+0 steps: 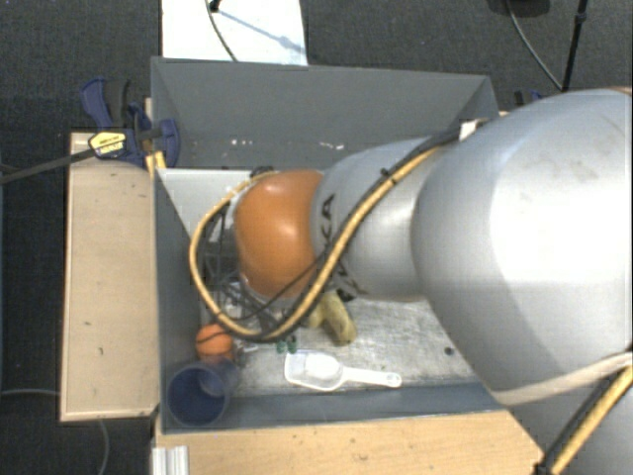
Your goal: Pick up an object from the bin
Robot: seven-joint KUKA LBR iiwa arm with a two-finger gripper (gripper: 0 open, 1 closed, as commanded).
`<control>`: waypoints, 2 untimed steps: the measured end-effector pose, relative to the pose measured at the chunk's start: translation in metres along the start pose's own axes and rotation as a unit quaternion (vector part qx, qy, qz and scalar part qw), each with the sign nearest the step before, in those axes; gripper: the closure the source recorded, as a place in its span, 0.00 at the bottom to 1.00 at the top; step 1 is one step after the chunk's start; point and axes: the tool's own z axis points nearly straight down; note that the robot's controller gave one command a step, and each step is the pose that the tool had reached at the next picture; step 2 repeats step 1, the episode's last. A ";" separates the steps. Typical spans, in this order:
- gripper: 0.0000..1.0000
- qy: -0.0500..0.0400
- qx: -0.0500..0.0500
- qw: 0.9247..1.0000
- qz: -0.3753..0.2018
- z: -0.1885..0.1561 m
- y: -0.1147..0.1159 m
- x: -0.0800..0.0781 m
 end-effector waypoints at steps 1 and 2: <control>1.00 -0.005 -0.005 0.999 -0.040 -0.149 -0.011 0.016; 1.00 -0.005 -0.005 0.999 -0.040 -0.149 -0.011 0.016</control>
Offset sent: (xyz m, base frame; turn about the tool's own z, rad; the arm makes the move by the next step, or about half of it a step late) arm 0.0000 0.0000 0.0000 0.0000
